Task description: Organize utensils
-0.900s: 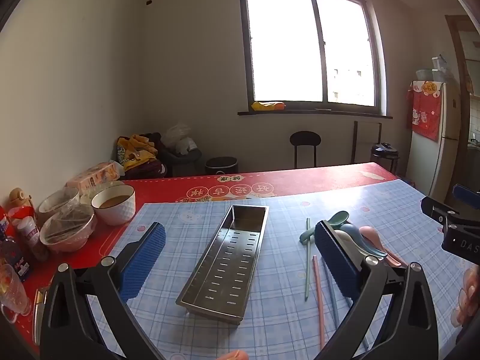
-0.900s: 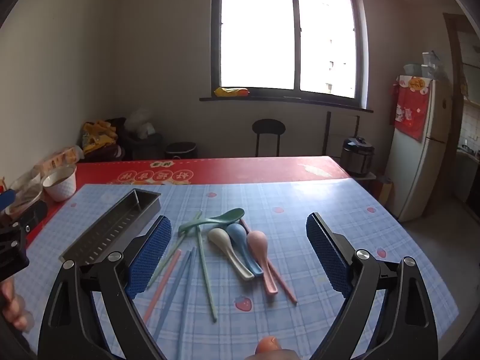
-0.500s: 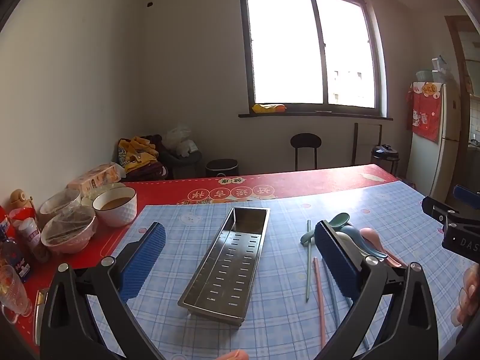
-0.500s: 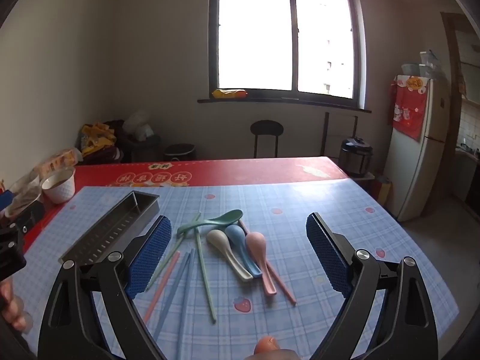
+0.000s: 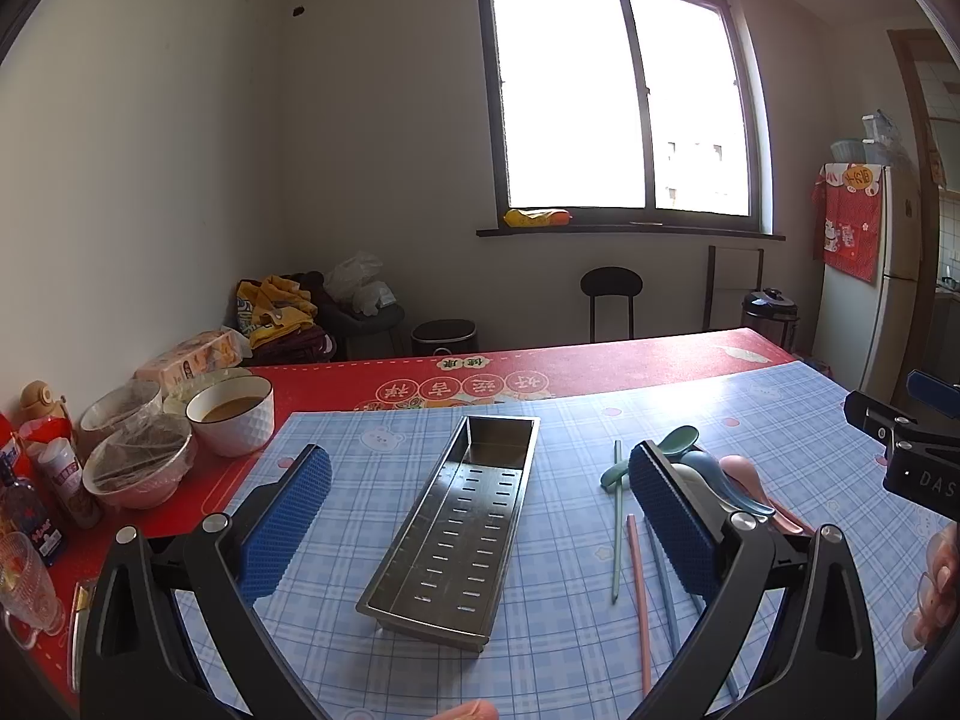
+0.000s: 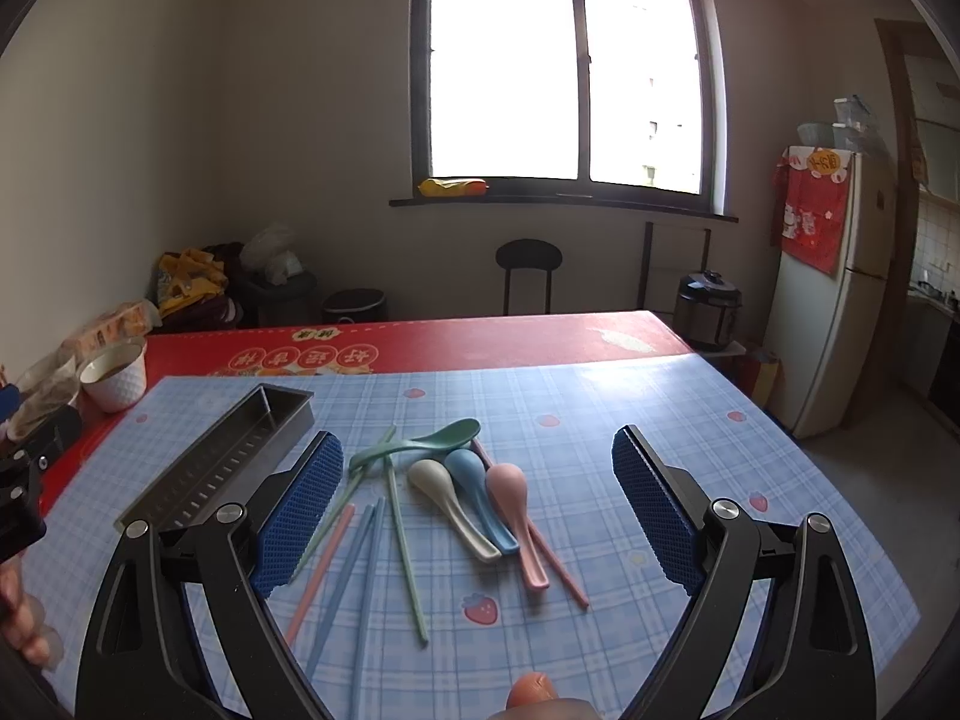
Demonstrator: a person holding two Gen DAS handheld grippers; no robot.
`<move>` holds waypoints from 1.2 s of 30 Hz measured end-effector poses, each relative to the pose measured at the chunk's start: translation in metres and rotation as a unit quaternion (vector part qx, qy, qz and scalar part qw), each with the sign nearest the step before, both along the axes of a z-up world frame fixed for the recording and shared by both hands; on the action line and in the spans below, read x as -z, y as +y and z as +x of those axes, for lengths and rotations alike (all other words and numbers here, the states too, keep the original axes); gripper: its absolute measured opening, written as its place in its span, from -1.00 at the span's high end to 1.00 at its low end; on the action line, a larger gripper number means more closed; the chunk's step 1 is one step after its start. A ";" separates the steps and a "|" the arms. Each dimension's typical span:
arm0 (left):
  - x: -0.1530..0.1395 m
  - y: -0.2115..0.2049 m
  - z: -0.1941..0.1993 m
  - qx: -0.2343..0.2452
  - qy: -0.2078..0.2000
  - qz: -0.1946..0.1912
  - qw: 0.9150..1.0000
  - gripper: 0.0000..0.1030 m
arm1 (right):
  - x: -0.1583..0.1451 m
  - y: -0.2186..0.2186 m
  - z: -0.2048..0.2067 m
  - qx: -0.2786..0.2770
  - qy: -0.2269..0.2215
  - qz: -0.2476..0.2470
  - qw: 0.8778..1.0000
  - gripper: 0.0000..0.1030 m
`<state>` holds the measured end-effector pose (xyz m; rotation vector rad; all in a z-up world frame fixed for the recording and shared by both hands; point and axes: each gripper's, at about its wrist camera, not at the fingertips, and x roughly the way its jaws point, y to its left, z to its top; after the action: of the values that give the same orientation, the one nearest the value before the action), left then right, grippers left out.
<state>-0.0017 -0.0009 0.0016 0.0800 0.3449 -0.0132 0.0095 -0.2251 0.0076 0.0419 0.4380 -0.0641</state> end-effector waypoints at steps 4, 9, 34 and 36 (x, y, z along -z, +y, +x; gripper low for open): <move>0.001 0.000 0.000 0.000 -0.001 0.000 1.000 -0.89 | 0.000 0.000 0.000 0.001 0.000 0.001 1.000 -0.72; -0.004 0.005 -0.002 0.002 -0.002 0.000 1.000 -0.89 | 0.001 0.000 0.001 0.004 0.002 0.001 1.000 -0.72; -0.006 0.005 -0.001 0.004 -0.004 0.002 1.000 -0.89 | -0.003 0.000 -0.004 0.008 -0.005 -0.002 1.000 -0.72; -0.006 0.005 -0.001 0.003 -0.004 0.002 1.000 -0.89 | -0.004 0.000 -0.004 0.008 -0.006 -0.002 1.000 -0.72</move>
<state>-0.0030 0.0042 0.0081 0.0855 0.3369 -0.0186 0.0050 -0.2249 0.0113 0.0423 0.4248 -0.0811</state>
